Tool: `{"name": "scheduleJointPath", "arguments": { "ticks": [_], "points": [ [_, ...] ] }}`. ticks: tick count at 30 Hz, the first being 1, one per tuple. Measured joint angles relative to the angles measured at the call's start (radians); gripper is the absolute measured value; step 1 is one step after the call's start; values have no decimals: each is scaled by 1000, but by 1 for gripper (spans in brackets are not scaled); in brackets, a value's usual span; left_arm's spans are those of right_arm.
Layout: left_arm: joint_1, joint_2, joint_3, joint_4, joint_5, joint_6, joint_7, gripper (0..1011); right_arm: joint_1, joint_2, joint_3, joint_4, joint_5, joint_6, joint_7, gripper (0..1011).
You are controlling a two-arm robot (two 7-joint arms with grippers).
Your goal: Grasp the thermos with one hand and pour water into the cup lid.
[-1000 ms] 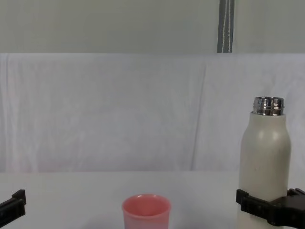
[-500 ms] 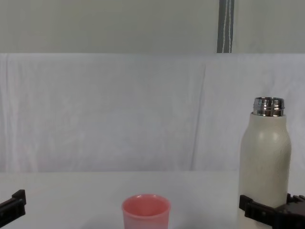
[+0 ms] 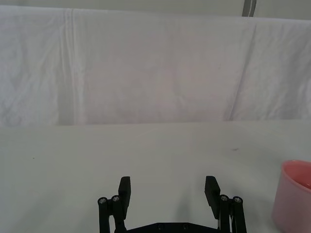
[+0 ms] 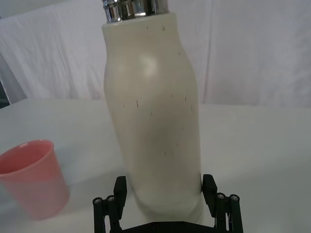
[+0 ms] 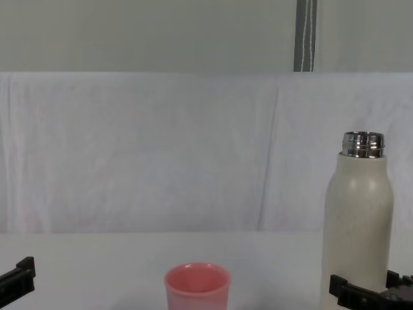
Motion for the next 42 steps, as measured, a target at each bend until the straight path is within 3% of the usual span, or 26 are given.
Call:
{"name": "scheduleJointPath", "arguments": {
  "ticks": [20,34,42],
  "points": [
    [0,0,0,0,0,0,0,1001,-69,29,17,-79,10,2,-32,1000],
    [0,0,0,0,0,0,0,1001,-148,20,52,-154,-45,-43,-87,1000],
    [0,0,0,0,0,0,0,1001,-178,4,54,-186,-104,-82,-103,1000]
  ]
}}
